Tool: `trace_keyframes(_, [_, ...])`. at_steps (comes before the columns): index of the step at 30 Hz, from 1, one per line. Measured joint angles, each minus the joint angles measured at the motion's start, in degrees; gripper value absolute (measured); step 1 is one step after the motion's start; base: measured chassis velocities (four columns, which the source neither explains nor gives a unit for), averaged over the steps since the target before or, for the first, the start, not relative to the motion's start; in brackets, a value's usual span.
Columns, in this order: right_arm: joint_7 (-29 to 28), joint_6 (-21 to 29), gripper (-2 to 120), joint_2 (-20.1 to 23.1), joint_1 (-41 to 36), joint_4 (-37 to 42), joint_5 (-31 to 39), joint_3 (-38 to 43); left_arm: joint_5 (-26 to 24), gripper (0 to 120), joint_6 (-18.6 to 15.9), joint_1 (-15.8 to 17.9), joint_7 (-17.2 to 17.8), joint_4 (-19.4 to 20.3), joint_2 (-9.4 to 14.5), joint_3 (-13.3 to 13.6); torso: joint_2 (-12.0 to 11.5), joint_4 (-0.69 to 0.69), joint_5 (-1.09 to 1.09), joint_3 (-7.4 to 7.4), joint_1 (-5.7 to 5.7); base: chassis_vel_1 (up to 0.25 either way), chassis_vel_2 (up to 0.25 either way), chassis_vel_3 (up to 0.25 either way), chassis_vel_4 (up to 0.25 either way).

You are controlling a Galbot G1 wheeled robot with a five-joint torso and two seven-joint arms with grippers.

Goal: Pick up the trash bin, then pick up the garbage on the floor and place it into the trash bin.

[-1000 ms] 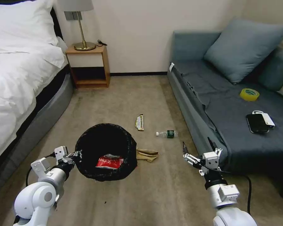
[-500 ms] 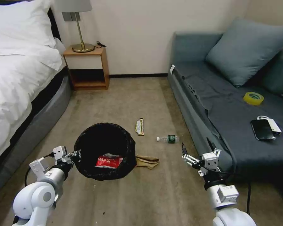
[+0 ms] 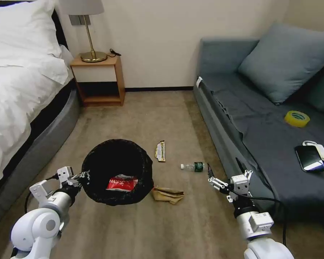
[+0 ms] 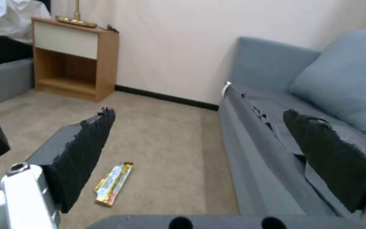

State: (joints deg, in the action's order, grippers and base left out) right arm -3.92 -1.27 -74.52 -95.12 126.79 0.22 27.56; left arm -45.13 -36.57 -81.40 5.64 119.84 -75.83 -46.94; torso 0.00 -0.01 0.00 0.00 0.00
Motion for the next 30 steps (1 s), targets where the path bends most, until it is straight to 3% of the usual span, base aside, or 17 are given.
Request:
trace_keyframes(22, [-0.3, -1.3, 100, 1.3, 1.2, -1.9, 0.8, -2.4, -0.5, 4, 0.0, 0.0, -0.1, 0.0, -0.1, -0.7, 0.0, 0.00, 0.00, 0.00, 0.00, -0.115, 0.119, 0.114, -0.117])
trace_keyframes(28, [0.3, -0.7, 100, 5.6, 3.8, -3.8, 2.9, -3.7, -0.5, 4, 0.0, 0.0, -0.6, -0.4, -0.2, -0.8, 0.0, 0.00, 0.01, 0.00, 0.00, 0.000, 0.000, 0.000, 0.000])
trace_keyframes(30, [0.6, 1.5, 100, 11.7, 6.5, -5.3, 6.2, -5.9, -0.5, 4, 0.0, 0.1, -0.9, -0.6, -0.3, -0.7, 0.0, 0.00, 0.02, 0.00, 0.00, 0.000, 0.000, 0.000, 0.000])
